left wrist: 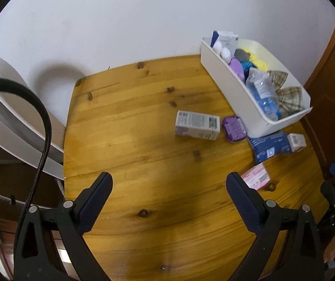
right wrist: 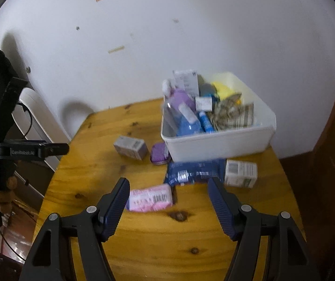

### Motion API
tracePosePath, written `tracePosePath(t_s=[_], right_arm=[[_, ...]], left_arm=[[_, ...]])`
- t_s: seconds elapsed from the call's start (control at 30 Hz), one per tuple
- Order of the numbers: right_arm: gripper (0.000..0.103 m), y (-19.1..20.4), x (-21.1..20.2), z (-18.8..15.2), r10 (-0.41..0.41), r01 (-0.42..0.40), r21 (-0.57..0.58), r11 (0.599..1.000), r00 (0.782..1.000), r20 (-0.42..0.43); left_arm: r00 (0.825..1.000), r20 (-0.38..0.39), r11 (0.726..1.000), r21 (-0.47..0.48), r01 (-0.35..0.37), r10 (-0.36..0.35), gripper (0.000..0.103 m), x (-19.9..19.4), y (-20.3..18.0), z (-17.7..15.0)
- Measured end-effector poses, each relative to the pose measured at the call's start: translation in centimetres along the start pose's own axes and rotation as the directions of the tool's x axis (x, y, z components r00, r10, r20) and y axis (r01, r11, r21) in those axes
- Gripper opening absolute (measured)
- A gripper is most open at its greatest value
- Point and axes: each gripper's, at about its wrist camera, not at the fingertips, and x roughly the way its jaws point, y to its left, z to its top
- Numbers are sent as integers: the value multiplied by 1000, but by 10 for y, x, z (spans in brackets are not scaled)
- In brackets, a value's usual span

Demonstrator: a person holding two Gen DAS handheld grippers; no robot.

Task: Organize objects
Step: 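Withdraw both tools from the tray toward the remaining items on the table, then lower the left tool onto the white-and-lavender box and close it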

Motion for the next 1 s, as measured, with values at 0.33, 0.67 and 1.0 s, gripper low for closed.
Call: tracePosePath(t_s=[0.33,0.67,1.0], right_arm=[[70,-1,52,-44,16,-17,-3,1000,985,-171],[70,10,99,-53,126,-100,96,990,941,-314],[71,10,131,-51,247,-146,280,949,896,-370]], left_arm=[[998,21,953,296,-65,62,98,45,-26,0],[994,51,832,545,-106,94,98,78,-46,40],[995,3,547,835,-57,99,98,119,-90,53]])
